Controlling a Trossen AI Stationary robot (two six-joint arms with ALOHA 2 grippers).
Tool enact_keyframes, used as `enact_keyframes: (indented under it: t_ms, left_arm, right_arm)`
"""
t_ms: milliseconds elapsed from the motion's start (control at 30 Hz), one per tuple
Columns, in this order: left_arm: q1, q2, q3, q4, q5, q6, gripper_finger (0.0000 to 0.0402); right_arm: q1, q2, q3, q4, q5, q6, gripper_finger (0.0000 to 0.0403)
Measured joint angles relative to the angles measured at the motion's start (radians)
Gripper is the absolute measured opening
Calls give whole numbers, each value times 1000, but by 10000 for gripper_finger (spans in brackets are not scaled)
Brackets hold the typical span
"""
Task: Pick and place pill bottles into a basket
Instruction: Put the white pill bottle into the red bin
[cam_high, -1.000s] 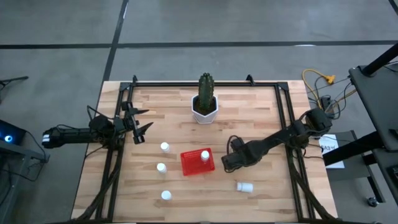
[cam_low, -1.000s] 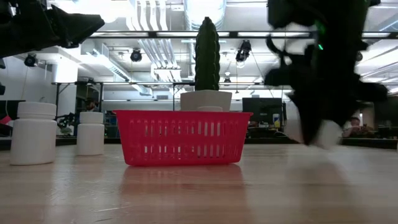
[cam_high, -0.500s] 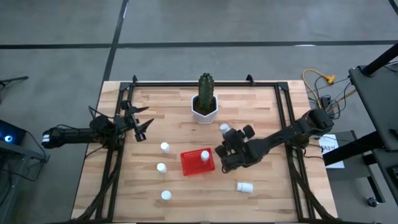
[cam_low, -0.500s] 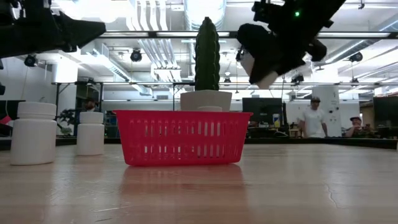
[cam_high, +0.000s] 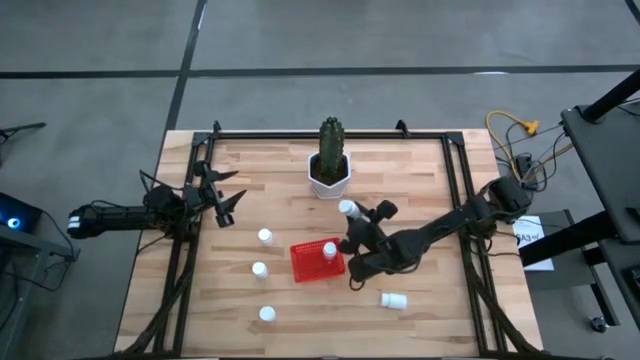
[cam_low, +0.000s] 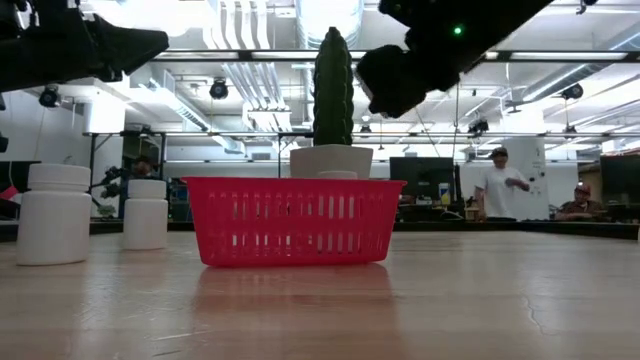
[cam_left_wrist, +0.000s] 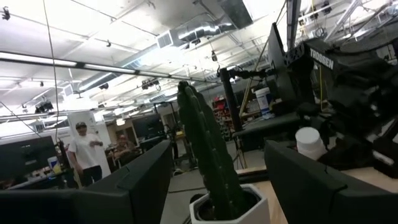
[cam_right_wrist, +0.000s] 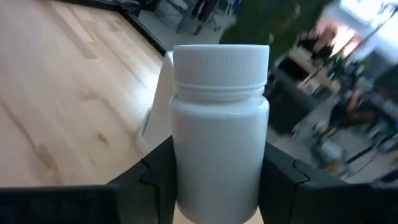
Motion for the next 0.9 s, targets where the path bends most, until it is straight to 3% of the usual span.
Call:
enact_keyframes:
  t_ms: [267,500,900]
  left_arm:
    - [0,8,0,-44,33,12,238]
    - [-4,39,0,-197,213,174,238]
    - [-65,164,42,-202,190,353,238]
  right_arm:
    - [0,10,74,66,17,-329,147]
    - [-2,9,139,66,1,-507,147]
    - [-48,10,167,67,-228,-593,147]
